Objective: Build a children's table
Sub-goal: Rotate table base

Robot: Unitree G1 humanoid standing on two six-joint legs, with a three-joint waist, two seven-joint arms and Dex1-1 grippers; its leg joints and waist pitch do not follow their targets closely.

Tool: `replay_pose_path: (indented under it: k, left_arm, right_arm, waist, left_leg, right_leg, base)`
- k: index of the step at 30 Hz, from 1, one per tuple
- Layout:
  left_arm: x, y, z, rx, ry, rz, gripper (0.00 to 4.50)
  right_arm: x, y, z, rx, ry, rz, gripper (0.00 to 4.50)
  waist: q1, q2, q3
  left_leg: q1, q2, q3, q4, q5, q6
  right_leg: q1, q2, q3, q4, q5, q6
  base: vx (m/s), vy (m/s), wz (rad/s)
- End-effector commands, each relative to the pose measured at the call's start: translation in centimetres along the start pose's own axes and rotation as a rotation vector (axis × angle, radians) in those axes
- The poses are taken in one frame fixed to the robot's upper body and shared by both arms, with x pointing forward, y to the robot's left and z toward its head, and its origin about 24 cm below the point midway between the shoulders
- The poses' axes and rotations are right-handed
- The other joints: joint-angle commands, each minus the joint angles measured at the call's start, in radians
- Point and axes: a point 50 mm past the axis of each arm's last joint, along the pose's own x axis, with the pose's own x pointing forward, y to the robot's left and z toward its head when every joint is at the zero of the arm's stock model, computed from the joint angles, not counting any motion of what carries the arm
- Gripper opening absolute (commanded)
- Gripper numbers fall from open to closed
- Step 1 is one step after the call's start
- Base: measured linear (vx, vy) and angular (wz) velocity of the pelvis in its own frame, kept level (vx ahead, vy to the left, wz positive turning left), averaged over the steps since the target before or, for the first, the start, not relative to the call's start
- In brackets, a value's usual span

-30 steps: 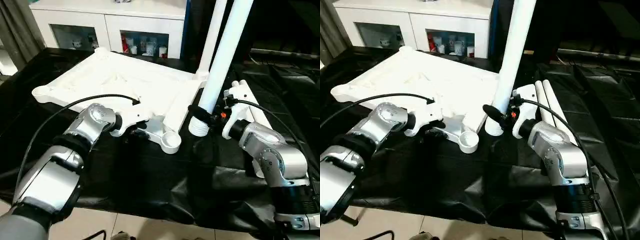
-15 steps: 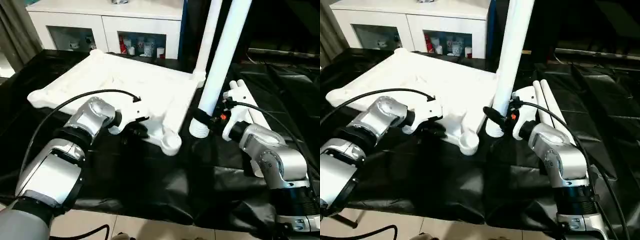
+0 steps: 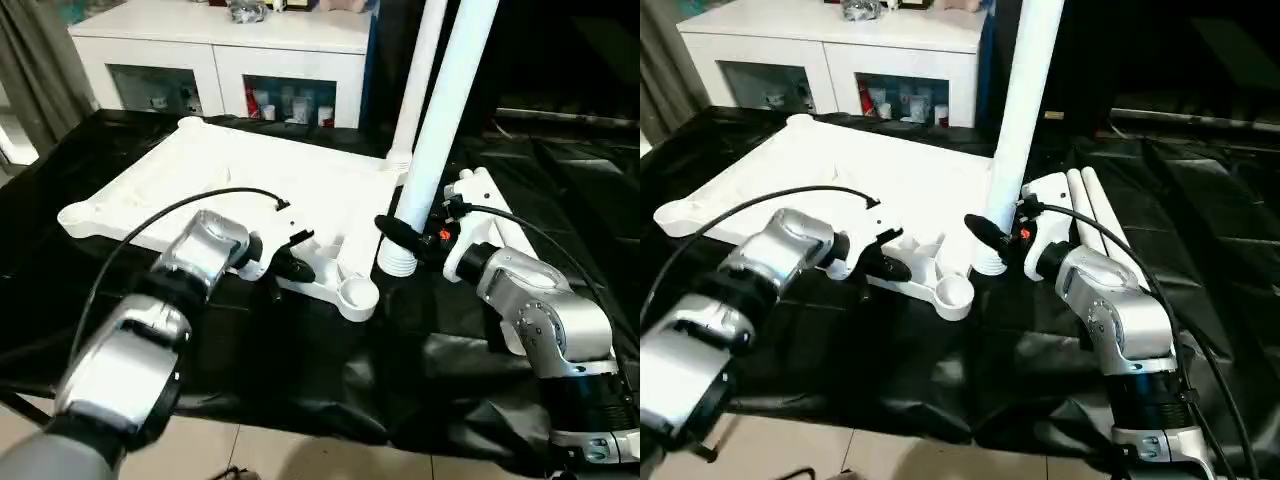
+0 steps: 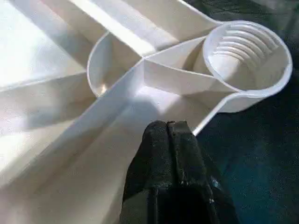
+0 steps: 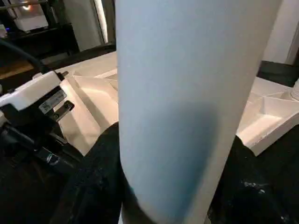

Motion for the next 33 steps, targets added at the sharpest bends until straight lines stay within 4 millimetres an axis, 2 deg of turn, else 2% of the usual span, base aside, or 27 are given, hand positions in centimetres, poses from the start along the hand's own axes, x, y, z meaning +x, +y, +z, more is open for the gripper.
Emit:
replay_pose_path:
  k: [1, 3, 5, 7, 8, 9, 11, 12, 14, 15, 17, 18, 20, 21, 25, 26, 27, 29, 30, 33]
  left_arm:
    - [0.5, -0.5, 0.1, 0.098, -0.061, 0.005, 0.00]
    - [0.1, -0.9, 0.3, 0.226, -0.076, -0.052, 0.35]
    - [-0.2, -1.0, 0.5, 0.250, -0.073, -0.079, 0.46]
    - [-0.6, -1.0, 0.8, 0.259, -0.079, -0.088, 0.54]
    - [-0.8, -1.0, 1.0, 0.281, -0.083, -0.102, 0.68]
    - [-1.0, -1.0, 1.1, 0.301, -0.083, -0.114, 0.84]
    - [-1.2, -1.0, 1.2, 0.317, -0.081, -0.124, 0.84]
    - [-1.4, -1.0, 1.2, 0.332, -0.079, -0.138, 0.89]
    - [-1.6, -0.8, 1.3, 0.385, -0.074, -0.144, 1.20]
    - [-1.6, -0.7, 1.3, 0.394, -0.066, -0.142, 1.25]
    - [-1.7, -0.7, 1.1, 0.417, -0.038, -0.169, 1.24]
    - [-1.7, -0.7, 1.1, 0.417, -0.038, -0.169, 1.59]
    - [-1.7, -0.7, 1.0, 0.415, -0.026, -0.180, 1.59]
    - [-1.9, -0.8, 0.8, 0.397, -0.001, -0.226, 1.66]
    - [-2.1, -0.5, 0.6, 0.381, 0.016, -0.251, 2.10]
    - [-2.1, -0.4, 0.6, 0.385, 0.017, -0.245, 2.12]
    - [-2.1, -0.3, 0.5, 0.392, 0.024, -0.239, 2.18]
    - [-1.9, -0.2, 0.4, 0.417, 0.030, -0.205, 2.32]
    - [-1.8, -0.1, 0.4, 0.421, 0.034, -0.194, 2.53]
    - [-1.4, 0.1, 0.2, 0.426, 0.041, -0.134, 2.53]
  right_arm:
    - [0.0, -0.1, 0.6, -0.026, -0.022, 0.002, 1.93]
    - [0.0, -0.1, 0.7, -0.027, -0.022, 0.001, 1.93]
    - [0.0, -0.1, 0.7, -0.027, -0.023, 0.000, 1.93]
    - [0.0, -0.1, 0.7, -0.027, -0.023, 0.000, 1.93]
    - [0.0, -0.1, 0.7, -0.026, -0.023, -0.001, 1.93]
    - [-0.1, -0.1, 0.6, -0.026, -0.024, -0.001, 1.93]
    - [-0.1, -0.1, 0.6, -0.026, -0.023, -0.001, 1.93]
    - [-0.1, -0.1, 0.6, -0.025, -0.023, -0.001, 1.93]
    - [-0.2, -0.1, 0.6, -0.025, -0.022, -0.001, 1.93]
    - [-0.2, -0.1, 0.6, -0.025, -0.022, -0.001, 1.93]
    - [-0.2, -0.1, 0.5, -0.026, -0.022, -0.001, 1.93]
    - [-0.2, -0.1, 0.5, -0.026, -0.022, -0.001, 1.93]
    - [-0.2, -0.1, 0.5, -0.026, -0.021, -0.001, 1.93]
    - [-0.3, -0.1, 0.6, -0.027, -0.021, -0.003, 1.93]
    - [-0.6, -0.3, 0.6, -0.029, -0.020, -0.009, 1.93]
    - [-0.6, -0.3, 0.6, -0.030, -0.020, -0.010, 1.93]
    - [-0.6, -0.3, 0.6, -0.030, -0.021, -0.011, 1.93]
    - [-0.6, -0.3, 0.6, -0.030, -0.021, -0.013, 1.93]
    - [-0.6, -0.2, 0.6, -0.030, -0.021, -0.013, 1.93]
    - [-0.7, -0.2, 0.5, -0.029, -0.021, -0.012, 1.93]
  waist:
    - [-0.008, -0.006, -0.056]
    - [-0.006, -0.002, -0.062]
    - [-0.007, 0.000, -0.062]
    - [-0.006, -0.002, -0.064]
    - [-0.006, 0.004, -0.064]
    - [-0.005, 0.001, -0.067]
    - [-0.005, 0.000, -0.072]
    - [-0.004, 0.003, -0.074]
    - [0.001, 0.006, -0.089]
    - [0.001, 0.002, -0.097]
    - [0.004, 0.004, -0.098]
    - [0.005, 0.003, -0.098]
    - [0.005, 0.004, -0.091]
    - [0.003, 0.007, -0.083]
    - [-0.001, 0.011, -0.074]
    - [-0.004, 0.016, -0.071]
    - [-0.005, 0.013, -0.070]
    - [-0.004, 0.014, -0.067]
    - [-0.004, 0.014, -0.068]
    - [-0.004, 0.015, -0.074]
  left_leg:
    - [0.021, 0.031, -0.034, -0.079, -0.383, -0.017]
    - [0.017, 0.035, -0.036, -0.085, -0.361, -0.013]
    - [0.011, 0.043, -0.036, -0.094, -0.354, -0.025]
    - [0.012, 0.042, -0.031, -0.092, -0.348, -0.031]
    - [0.010, 0.042, -0.031, -0.092, -0.335, -0.034]
    - [0.007, 0.041, -0.029, -0.090, -0.313, -0.030]
    - [0.003, 0.039, -0.024, -0.085, -0.258, -0.021]
    - [0.004, 0.039, -0.023, -0.082, -0.236, -0.017]
    - [-0.006, 0.034, -0.021, -0.070, -0.104, 0.020]
    - [-0.012, 0.031, -0.019, -0.059, -0.018, 0.052]
    - [-0.017, 0.027, -0.017, -0.051, 0.027, 0.094]
    - [-0.018, 0.027, -0.015, -0.050, 0.020, 0.101]
    - [-0.022, 0.030, -0.015, -0.053, -0.028, 0.101]
    - [-0.020, 0.033, -0.015, -0.060, -0.097, 0.074]
    - [-0.009, 0.038, -0.017, -0.069, -0.199, 0.009]
    - [-0.006, 0.037, -0.017, -0.071, -0.229, -0.005]
    - [-0.006, 0.037, -0.020, -0.073, -0.244, -0.015]
    - [-0.003, 0.036, -0.020, -0.075, -0.264, -0.021]
    - [-0.003, 0.036, -0.021, -0.074, -0.262, -0.021]
    - [-0.007, 0.036, -0.022, -0.072, -0.218, -0.015]
  right_leg:
    - [0.017, -0.063, 0.031, -0.124, -0.595, -0.098]
    - [0.021, -0.064, 0.032, -0.121, -0.538, -0.104]
    - [0.022, -0.063, 0.038, -0.106, -0.437, -0.132]
    - [0.022, -0.064, 0.043, -0.098, -0.391, -0.157]
    - [0.023, -0.064, 0.047, -0.093, -0.350, -0.174]
    - [0.027, -0.065, 0.048, -0.087, -0.309, -0.188]
    - [0.032, -0.064, 0.050, -0.076, -0.227, -0.209]
    - [0.032, -0.064, 0.051, -0.072, -0.195, -0.217]
    - [0.043, -0.059, 0.050, -0.048, -0.002, -0.251]
    - [0.044, -0.054, 0.049, -0.031, 0.137, -0.272]
    - [0.039, -0.052, 0.048, -0.024, 0.227, -0.293]
    - [0.039, -0.053, 0.048, -0.024, 0.228, -0.297]
    - [0.038, -0.056, 0.046, -0.030, 0.155, -0.297]
    - [0.037, -0.058, 0.045, -0.045, 0.017, -0.281]
    - [0.030, -0.058, 0.047, -0.063, -0.165, -0.247]
    - [0.027, -0.055, 0.047, -0.068, -0.196, -0.237]
    - [0.030, -0.056, 0.048, -0.069, -0.211, -0.230]
    - [0.029, -0.059, 0.049, -0.073, -0.243, -0.223]
    - [0.031, -0.059, 0.050, -0.073, -0.250, -0.220]
    - [0.035, -0.057, 0.050, -0.065, -0.182, -0.223]
  base:
    - [0.000, 0.000, 0.00]
    - [0.000, 0.000, 0.00]
    - [0.000, 0.000, 0.00]
    - [0.000, 0.000, 0.00]
    - [0.000, 0.000, 0.00]
    - [0.053, -0.001, 0.01]
    - [0.057, -0.006, 0.01]
    - [0.064, -0.018, 0.02]
    - [0.059, -0.018, 0.01]
    - [0.000, 0.000, 0.00]
    - [0.000, 0.000, 0.00]
    - [0.000, 0.000, 0.00]
    - [0.000, 0.000, 0.00]
    - [0.000, 0.000, 0.00]
    - [0.000, 0.000, 0.00]
    - [0.000, 0.000, 0.00]
    - [0.000, 0.000, 0.00]
    - [0.000, 0.000, 0.00]
    - [0.000, 0.000, 0.00]
    - [0.000, 0.000, 0.00]
